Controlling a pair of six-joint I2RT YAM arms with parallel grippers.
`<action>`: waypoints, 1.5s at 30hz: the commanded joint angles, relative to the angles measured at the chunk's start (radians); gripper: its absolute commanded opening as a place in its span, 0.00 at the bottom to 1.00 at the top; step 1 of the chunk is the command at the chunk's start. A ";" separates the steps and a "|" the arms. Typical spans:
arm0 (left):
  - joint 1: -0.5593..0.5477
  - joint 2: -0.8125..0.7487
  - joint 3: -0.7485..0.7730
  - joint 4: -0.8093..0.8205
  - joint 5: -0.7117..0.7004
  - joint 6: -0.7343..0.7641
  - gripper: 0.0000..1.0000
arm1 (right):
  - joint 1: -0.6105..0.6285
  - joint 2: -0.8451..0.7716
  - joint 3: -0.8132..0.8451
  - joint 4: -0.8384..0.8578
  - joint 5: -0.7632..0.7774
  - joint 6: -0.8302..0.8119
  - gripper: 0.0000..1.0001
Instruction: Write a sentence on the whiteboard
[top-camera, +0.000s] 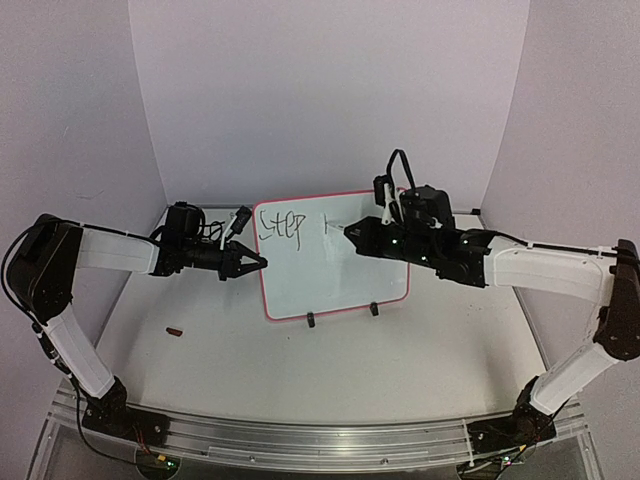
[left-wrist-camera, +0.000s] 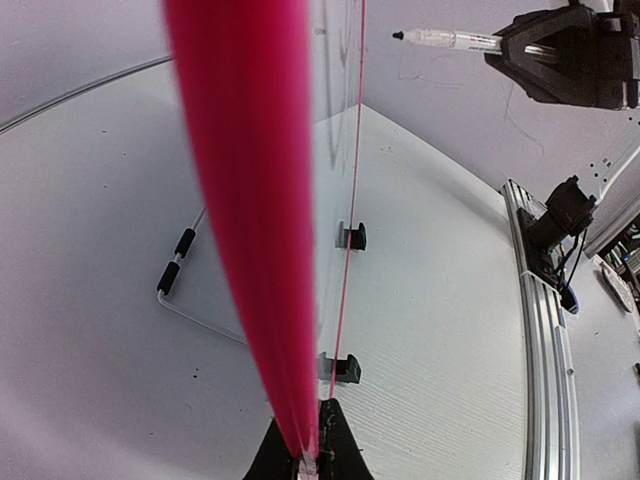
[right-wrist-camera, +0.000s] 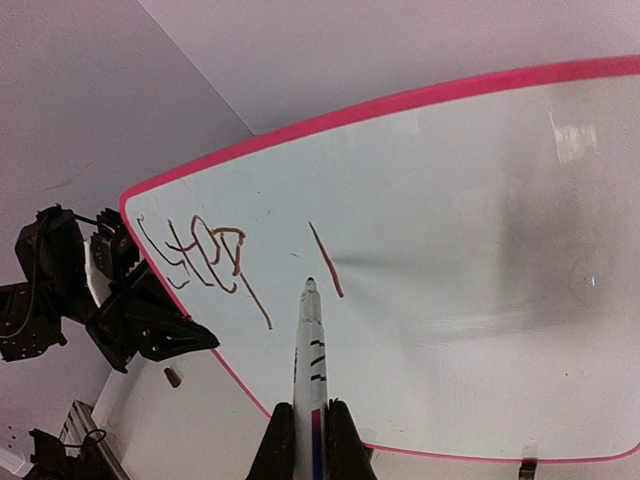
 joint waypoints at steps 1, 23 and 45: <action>-0.004 0.002 -0.006 -0.047 -0.122 0.045 0.00 | -0.003 -0.019 0.065 0.021 0.015 -0.044 0.00; -0.004 0.004 -0.004 -0.052 -0.125 0.048 0.00 | -0.004 0.067 0.131 0.021 0.068 -0.065 0.00; -0.004 0.006 -0.003 -0.054 -0.128 0.049 0.00 | -0.013 0.059 0.115 0.041 0.029 -0.068 0.00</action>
